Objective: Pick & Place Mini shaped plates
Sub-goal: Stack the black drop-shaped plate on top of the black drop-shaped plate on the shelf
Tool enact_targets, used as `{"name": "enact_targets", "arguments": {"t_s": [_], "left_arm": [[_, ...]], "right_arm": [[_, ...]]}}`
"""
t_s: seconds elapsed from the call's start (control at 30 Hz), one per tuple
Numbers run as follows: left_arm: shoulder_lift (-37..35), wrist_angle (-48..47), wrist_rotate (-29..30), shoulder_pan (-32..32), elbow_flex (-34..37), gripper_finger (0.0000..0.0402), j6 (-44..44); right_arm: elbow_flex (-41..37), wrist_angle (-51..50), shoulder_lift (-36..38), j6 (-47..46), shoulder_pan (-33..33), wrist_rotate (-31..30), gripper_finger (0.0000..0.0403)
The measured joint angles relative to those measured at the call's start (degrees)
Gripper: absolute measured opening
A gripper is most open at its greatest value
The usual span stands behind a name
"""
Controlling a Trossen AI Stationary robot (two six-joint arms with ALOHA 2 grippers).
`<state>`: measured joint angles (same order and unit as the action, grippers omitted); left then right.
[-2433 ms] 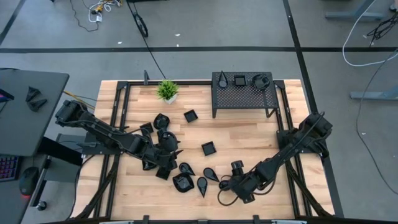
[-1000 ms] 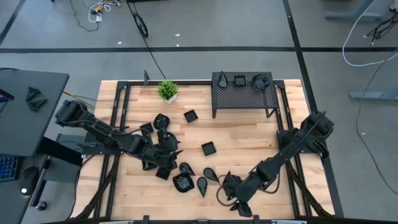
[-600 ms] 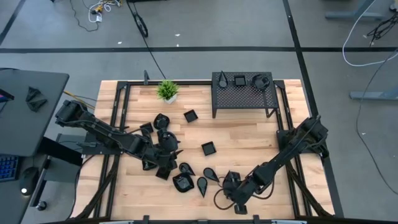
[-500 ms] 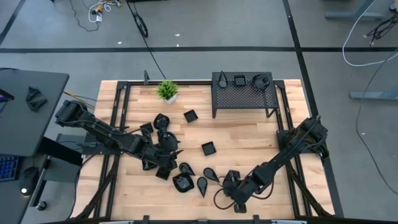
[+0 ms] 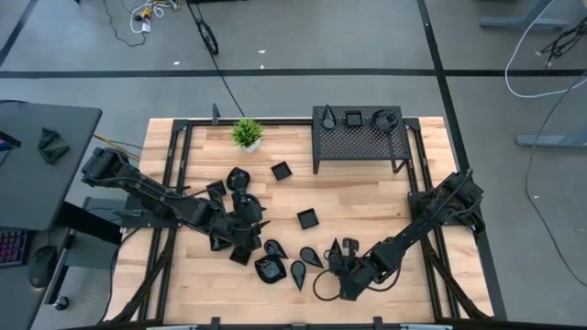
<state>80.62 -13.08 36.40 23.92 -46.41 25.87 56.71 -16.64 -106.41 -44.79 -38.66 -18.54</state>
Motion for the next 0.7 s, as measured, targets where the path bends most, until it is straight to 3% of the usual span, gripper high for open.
{"name": "enact_targets", "arguments": {"t_s": [0.37,0.7], "left_arm": [[0.00,0.00,0.00,0.00,0.00,0.0193,0.00],[0.00,0.00,-0.02,0.00,0.00,0.0193,-0.02]], "right_arm": [[0.06,-10.05,1.28,-3.93,3.49,-2.57,0.0005],[-0.22,-27.75,5.74,-13.73,4.31,-8.33,0.0006]]}}
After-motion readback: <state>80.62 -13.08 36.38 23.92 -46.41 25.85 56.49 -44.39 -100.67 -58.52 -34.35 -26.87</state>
